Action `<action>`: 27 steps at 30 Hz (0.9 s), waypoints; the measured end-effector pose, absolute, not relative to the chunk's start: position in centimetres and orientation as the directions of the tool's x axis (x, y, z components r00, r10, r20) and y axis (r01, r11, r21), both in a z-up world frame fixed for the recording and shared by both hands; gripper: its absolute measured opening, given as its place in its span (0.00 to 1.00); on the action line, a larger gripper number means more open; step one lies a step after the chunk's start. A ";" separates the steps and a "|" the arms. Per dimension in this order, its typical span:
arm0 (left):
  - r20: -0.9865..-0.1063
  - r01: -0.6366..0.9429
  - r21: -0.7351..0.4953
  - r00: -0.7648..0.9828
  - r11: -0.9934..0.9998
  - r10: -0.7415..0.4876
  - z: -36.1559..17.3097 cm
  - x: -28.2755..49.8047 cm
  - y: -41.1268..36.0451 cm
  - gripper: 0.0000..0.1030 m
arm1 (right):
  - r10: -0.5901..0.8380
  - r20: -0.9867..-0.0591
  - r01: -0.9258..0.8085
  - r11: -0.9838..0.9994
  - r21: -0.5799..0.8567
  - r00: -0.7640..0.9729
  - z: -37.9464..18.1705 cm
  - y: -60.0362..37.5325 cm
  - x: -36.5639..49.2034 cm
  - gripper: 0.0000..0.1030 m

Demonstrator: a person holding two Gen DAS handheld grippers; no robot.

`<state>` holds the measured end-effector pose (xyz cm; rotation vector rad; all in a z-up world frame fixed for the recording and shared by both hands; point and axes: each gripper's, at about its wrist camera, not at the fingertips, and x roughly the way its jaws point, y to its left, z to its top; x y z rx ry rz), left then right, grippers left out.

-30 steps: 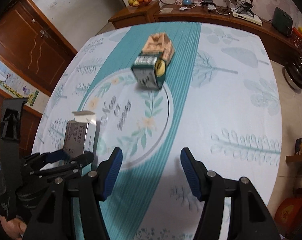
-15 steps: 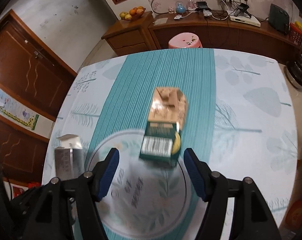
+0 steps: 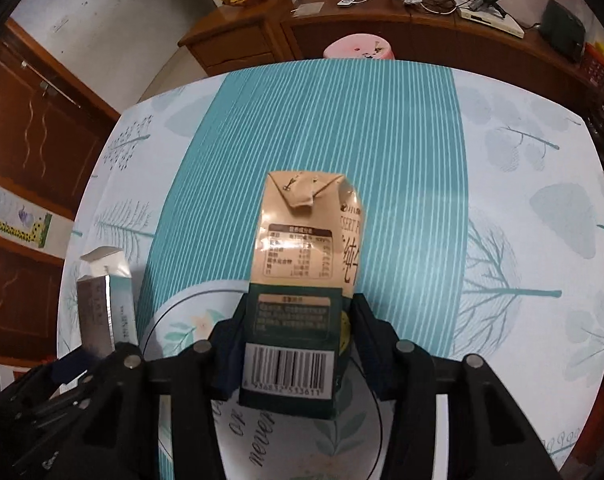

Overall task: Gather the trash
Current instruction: 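Grasp the green-and-tan drink carton with the right tool, then carry the silver box and drink carton down over the black trash bin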

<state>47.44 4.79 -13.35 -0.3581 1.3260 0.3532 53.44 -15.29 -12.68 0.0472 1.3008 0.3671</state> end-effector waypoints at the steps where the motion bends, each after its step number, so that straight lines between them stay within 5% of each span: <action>1: -0.978 -0.440 -0.052 0.204 0.897 0.044 -13.4 47.3 4.8 0.58 | 0.304 -0.929 -0.236 0.938 0.254 0.211 -12.7 -15.4 53.2 0.44; 14: -0.950 -0.236 -0.109 0.312 0.966 -0.031 -8.2 41.4 5.0 0.58 | 0.379 -0.863 -0.143 0.925 0.352 0.333 -7.6 -17.2 43.1 0.43; 27: -0.924 0.078 -0.144 0.346 0.987 -0.162 -4.3 28.2 5.8 0.58 | 0.275 -0.821 0.067 0.933 0.353 0.500 -3.3 -16.0 24.8 0.43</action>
